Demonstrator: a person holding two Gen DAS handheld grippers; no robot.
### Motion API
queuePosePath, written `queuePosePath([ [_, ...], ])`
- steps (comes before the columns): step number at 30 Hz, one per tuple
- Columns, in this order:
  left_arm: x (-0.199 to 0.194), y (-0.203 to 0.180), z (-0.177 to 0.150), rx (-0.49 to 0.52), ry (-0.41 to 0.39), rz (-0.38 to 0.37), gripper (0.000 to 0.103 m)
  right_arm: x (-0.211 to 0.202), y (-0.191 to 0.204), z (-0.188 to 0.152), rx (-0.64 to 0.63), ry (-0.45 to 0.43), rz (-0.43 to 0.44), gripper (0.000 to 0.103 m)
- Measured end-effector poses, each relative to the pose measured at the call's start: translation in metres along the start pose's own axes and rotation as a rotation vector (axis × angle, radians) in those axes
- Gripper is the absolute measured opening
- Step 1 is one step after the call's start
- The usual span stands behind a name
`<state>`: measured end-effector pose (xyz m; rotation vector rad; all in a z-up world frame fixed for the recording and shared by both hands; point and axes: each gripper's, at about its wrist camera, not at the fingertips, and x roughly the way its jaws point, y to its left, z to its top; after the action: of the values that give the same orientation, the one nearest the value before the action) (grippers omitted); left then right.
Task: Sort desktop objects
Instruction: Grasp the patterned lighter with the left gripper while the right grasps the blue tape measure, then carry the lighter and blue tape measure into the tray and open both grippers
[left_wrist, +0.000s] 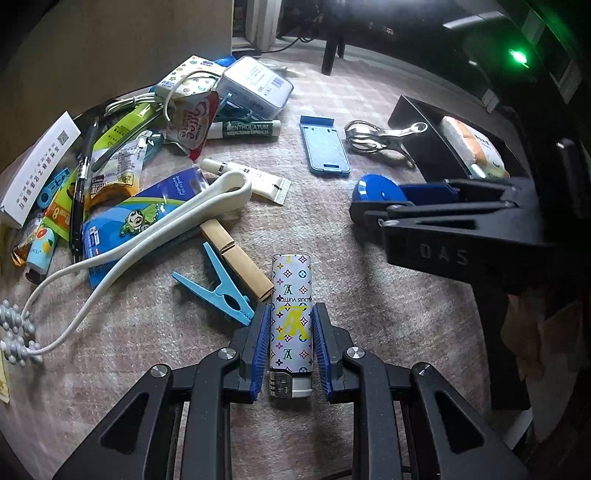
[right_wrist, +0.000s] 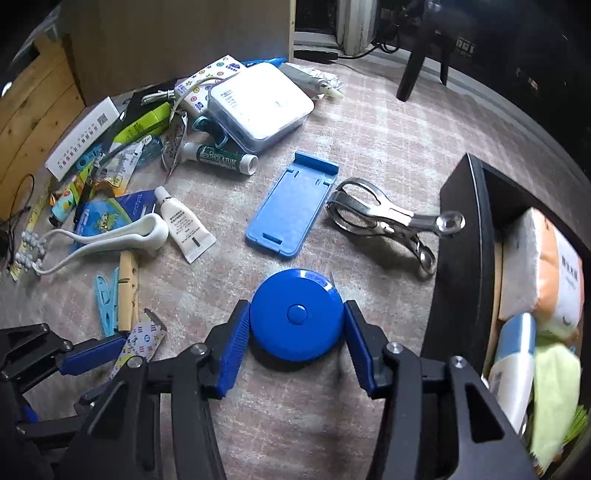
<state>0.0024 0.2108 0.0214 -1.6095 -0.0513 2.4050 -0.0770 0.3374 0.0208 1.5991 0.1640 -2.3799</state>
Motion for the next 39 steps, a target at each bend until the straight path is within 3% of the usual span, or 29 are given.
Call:
queuePosePath([
  [11, 0.0, 0.003, 0.0, -0.056, -0.002, 0.002, 0.022, -0.023, -0.01, -0.016, 0.071, -0.06, 0.042, 0.049],
  [21, -0.024, -0.006, 0.014, -0.058, -0.053, 0.004, 0.022, -0.062, -0.022, -0.022, 0.123, -0.139, 0.062, 0.049],
  [31, -0.042, -0.064, 0.039, 0.036, -0.112, -0.042, 0.022, -0.108, -0.068, -0.037, 0.198, -0.21, 0.027, 0.049],
  [39, -0.042, -0.138, 0.052, 0.146, -0.13, -0.118, 0.022, -0.146, -0.131, -0.069, 0.311, -0.261, -0.051, 0.049],
])
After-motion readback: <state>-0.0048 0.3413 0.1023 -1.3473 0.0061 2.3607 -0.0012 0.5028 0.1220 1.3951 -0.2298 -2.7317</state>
